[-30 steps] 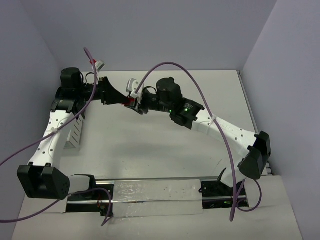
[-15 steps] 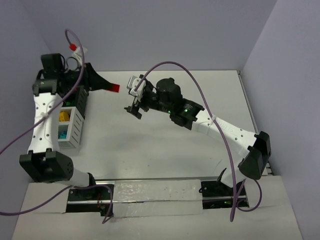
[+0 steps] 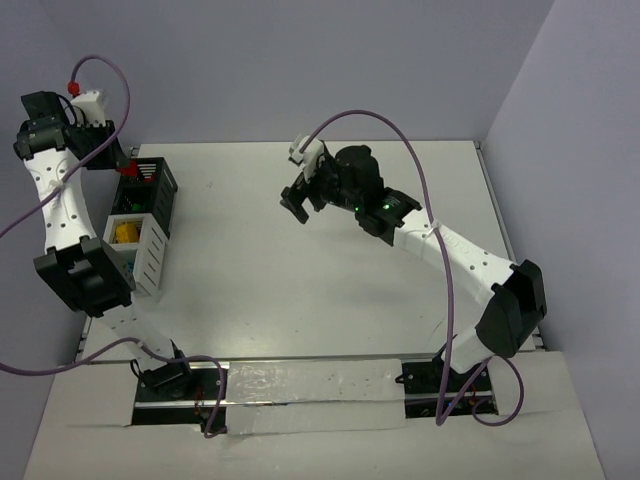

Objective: Sort the legos into containers by color

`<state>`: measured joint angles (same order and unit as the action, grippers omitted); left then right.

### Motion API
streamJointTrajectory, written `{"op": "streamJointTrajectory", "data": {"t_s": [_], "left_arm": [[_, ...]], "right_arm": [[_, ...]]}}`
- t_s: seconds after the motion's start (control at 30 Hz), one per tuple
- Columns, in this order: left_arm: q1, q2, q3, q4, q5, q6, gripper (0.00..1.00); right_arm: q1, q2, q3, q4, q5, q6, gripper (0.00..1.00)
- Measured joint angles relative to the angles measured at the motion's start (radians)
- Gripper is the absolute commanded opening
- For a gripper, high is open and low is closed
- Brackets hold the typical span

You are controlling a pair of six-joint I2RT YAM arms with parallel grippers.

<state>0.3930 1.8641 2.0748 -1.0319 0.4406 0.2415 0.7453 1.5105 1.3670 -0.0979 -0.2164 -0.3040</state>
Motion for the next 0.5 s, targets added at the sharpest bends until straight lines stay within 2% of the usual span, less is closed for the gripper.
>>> {"op": "streamJointTrajectory", "data": {"t_s": [0.23, 0.5], "left_arm": [[-0.008, 0.066, -0.002, 0.152, -0.15, 0.006, 0.01], [-0.019, 0.172, 0.01, 0.266, -0.167, -0.02, 0.02]], "right_arm": [[-0.071, 0.001, 0.0, -0.017, -0.026, 0.058, 1.0], [-0.081, 0.001, 0.0, -0.03, -0.052, 0.078, 1.0]]}}
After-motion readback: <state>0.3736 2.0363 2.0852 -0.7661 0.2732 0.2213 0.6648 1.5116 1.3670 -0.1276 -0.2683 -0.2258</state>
